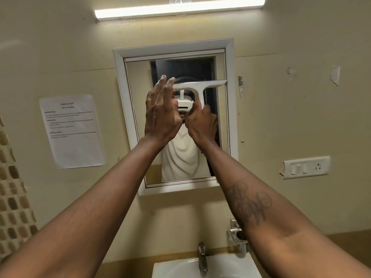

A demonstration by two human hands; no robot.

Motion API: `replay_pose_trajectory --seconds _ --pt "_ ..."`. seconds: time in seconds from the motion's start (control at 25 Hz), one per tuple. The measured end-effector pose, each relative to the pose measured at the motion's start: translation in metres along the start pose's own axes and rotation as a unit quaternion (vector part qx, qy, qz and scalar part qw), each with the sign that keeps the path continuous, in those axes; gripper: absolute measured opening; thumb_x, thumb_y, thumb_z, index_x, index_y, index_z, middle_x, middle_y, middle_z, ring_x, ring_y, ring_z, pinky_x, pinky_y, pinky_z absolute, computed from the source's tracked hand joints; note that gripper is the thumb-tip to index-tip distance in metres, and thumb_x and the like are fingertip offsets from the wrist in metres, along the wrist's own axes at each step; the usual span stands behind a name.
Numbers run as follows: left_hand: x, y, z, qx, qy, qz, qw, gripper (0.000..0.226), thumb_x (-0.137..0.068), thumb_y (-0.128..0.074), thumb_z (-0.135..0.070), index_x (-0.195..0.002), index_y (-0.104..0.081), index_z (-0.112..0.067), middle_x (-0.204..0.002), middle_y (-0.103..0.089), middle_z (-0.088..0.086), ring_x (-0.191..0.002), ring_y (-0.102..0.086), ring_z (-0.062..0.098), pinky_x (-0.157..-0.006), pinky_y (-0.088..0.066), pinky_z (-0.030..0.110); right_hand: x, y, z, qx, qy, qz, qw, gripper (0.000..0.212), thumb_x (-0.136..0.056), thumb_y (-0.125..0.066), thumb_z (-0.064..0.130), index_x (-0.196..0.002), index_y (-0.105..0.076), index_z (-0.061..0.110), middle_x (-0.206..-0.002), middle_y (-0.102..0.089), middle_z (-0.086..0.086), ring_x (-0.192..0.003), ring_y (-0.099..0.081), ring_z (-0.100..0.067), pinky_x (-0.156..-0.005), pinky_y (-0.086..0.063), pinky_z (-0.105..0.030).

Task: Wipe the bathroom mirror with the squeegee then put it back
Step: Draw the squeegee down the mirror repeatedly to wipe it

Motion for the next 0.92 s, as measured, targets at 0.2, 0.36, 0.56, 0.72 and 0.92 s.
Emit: replay_pose_trajectory --seconds 0.2,0.36,0.56,0.72,0.92 --pt "0.023 -0.006 0.0 0.01 0.013 0.017 1.0 0.067 -0.095 -0.07 -0.011 -0.156 -0.041 -0.01 -0.166 -0.039 0.017 -0.157 -0.035 0.034 -0.13 -0.028 0.051 0.059 -0.002 -0.05 0.082 0.009 0.042 0.996 0.047 -0.109 -0.032 0.051 -0.114 -0.063 0.016 -0.106 -0.062 -0.007 -0.084 -0.062 -0.024 -0.056 -0.038 -0.025" --pt "0.05 -0.008 -0.003 0.03 0.022 0.051 0.998 0.063 -0.097 -0.063 -0.007 -0.156 -0.04 -0.01 -0.167 -0.038 0.015 -0.158 -0.032 0.032 -0.129 -0.027 0.056 0.108 0.013 -0.076 0.012 -0.029 0.055 0.998 0.048 -0.106 -0.032 0.046 -0.117 -0.058 0.007 -0.102 -0.068 -0.015 -0.081 -0.067 -0.032 -0.059 -0.04 -0.029" --pt "0.085 -0.009 -0.001 0.034 0.034 0.087 0.995 0.061 -0.099 -0.055 -0.003 -0.158 -0.038 -0.009 -0.168 -0.035 0.013 -0.158 -0.031 0.032 -0.129 -0.025 0.058 0.152 0.02 -0.104 0.012 -0.079 0.091 0.993 0.038 -0.109 -0.039 0.039 -0.102 -0.059 0.008 -0.084 -0.068 -0.016 -0.077 -0.067 -0.038 -0.06 -0.047 -0.038" --pt "0.112 -0.012 -0.003 0.032 0.027 0.127 0.991 0.064 -0.099 -0.055 -0.002 -0.16 -0.034 -0.009 -0.17 -0.031 0.014 -0.16 -0.028 0.032 -0.129 -0.023 0.062 0.178 0.026 -0.119 0.038 -0.078 0.098 0.991 0.035 -0.109 -0.04 0.037 -0.105 -0.059 0.008 -0.077 -0.065 -0.013 -0.071 -0.065 -0.036 -0.058 -0.041 -0.034" --pt "0.137 -0.013 -0.008 0.03 0.026 0.148 0.988 0.065 -0.096 -0.056 0.0 -0.158 -0.038 -0.007 -0.17 -0.031 0.015 -0.161 -0.027 0.033 -0.127 -0.024 0.065 0.201 0.03 -0.132 0.056 -0.102 0.124 0.985 0.037 -0.109 -0.038 0.039 -0.105 -0.061 0.01 -0.073 -0.062 -0.008 -0.065 -0.062 -0.027 -0.053 -0.039 -0.032"
Point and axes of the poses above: each hand's wrist, its own x-axis away from the middle knuckle, its own y-axis out of the back of the hand, z = x × y, the point moved 3 cm from there along -x, towards the middle knuckle
